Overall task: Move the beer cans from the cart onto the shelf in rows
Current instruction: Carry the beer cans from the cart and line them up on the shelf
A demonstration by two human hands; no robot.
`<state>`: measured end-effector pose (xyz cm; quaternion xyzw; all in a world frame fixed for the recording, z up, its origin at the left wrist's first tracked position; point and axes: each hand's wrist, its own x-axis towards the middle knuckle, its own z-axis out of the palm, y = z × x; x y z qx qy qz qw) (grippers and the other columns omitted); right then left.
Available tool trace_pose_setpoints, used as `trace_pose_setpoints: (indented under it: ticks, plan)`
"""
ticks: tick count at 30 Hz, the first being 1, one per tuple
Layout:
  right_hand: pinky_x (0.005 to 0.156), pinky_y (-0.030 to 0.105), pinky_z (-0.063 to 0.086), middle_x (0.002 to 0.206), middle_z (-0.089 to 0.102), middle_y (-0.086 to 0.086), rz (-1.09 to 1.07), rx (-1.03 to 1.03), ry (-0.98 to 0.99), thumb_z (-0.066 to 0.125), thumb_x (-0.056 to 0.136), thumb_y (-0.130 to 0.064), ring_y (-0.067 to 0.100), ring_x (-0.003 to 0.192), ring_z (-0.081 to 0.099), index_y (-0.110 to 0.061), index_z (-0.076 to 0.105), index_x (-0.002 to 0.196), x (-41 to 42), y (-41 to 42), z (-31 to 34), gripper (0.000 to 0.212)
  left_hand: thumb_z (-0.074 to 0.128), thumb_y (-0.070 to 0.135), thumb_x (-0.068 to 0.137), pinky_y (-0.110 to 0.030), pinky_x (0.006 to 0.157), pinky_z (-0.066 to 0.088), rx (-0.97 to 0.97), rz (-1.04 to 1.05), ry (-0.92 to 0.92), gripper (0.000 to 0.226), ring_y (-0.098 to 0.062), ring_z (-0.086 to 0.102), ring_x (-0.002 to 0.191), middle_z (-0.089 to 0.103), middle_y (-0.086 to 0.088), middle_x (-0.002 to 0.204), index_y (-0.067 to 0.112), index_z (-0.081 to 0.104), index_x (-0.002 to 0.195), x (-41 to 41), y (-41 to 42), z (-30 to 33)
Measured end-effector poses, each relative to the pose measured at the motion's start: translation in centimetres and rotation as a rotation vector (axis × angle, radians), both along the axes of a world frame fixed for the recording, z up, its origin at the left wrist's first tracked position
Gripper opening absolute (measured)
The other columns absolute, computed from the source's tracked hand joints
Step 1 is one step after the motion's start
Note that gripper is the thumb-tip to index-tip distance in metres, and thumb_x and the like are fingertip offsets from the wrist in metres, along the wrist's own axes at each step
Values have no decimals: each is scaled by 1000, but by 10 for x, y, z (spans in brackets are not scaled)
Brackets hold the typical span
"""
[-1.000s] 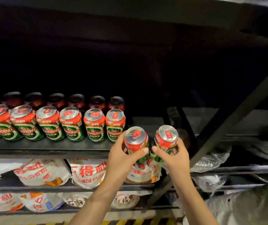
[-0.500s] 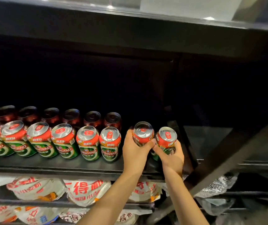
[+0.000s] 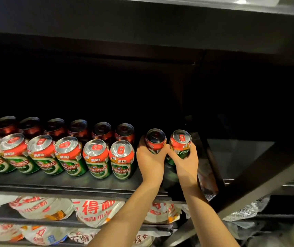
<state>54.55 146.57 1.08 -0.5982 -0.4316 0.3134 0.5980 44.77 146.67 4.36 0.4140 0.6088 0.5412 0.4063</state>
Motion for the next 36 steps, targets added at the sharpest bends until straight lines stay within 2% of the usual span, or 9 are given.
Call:
trace_pose_setpoints:
  ticks: [2,7,11,15,18,23,29,34,36]
  plan:
    - [92,19,49,120,58,1,7,19,-16,81,71,-27,11,111,58,-17,48,127,0,-1,-1,66,79,30,73,-24,78,45,-4,-6,-2,47,-17,56,91,57,-6,99,11,50,104,-2,2,-3]
    - [90,8,42,127,52,-3,-8,21,-71,76,72,-39,7,115,53,-18,44,133,-2,-3,-8,71,75,42,73,-32,83,50,66,-106,102,45,-19,58,95,59,-10,99,13,51,99,-8,4,-23]
    - [93,11,43,128,52,-3,14,14,-40,76,78,-16,8,118,53,-20,39,136,2,-2,-14,68,72,43,76,-27,77,48,76,-128,166,47,-19,58,91,59,-8,96,10,49,100,-13,1,-38]
    - [104,34,45,133,50,3,55,-2,-42,70,79,-4,11,121,51,-19,35,139,6,-2,-19,71,75,28,77,-26,80,47,155,-133,289,47,-14,55,95,57,-6,103,8,48,110,-17,-2,-49]
    - [104,37,45,132,51,2,55,-5,-53,71,77,-5,11,120,52,-19,36,138,6,-1,-20,72,74,19,77,-30,81,48,173,-114,348,44,-19,56,95,56,-9,101,4,48,109,-16,0,-52]
    - [102,40,47,128,54,0,57,2,-59,73,76,-5,10,117,55,-20,38,136,6,-1,-21,70,74,24,78,-35,82,49,190,-97,377,45,-21,56,95,56,-11,100,3,48,108,-15,1,-55]
    - [99,27,43,127,47,-5,-6,4,-102,83,69,-14,8,120,49,-23,38,133,4,-3,-15,78,75,28,78,-28,84,46,166,-45,333,51,-19,54,101,57,-10,106,3,46,112,-13,0,-51]
    - [99,42,48,129,48,1,-28,-30,-128,85,67,-25,16,119,51,-23,43,131,5,-3,-18,77,73,30,80,-32,78,48,175,-15,358,45,-22,55,92,54,-8,96,4,44,102,-12,-2,-51]
    - [100,41,48,128,52,0,-20,-28,-127,83,68,-25,14,119,52,-24,44,131,6,-3,-19,74,73,28,80,-35,76,49,184,-24,385,43,-23,54,89,54,-9,94,4,43,99,-12,-2,-51]
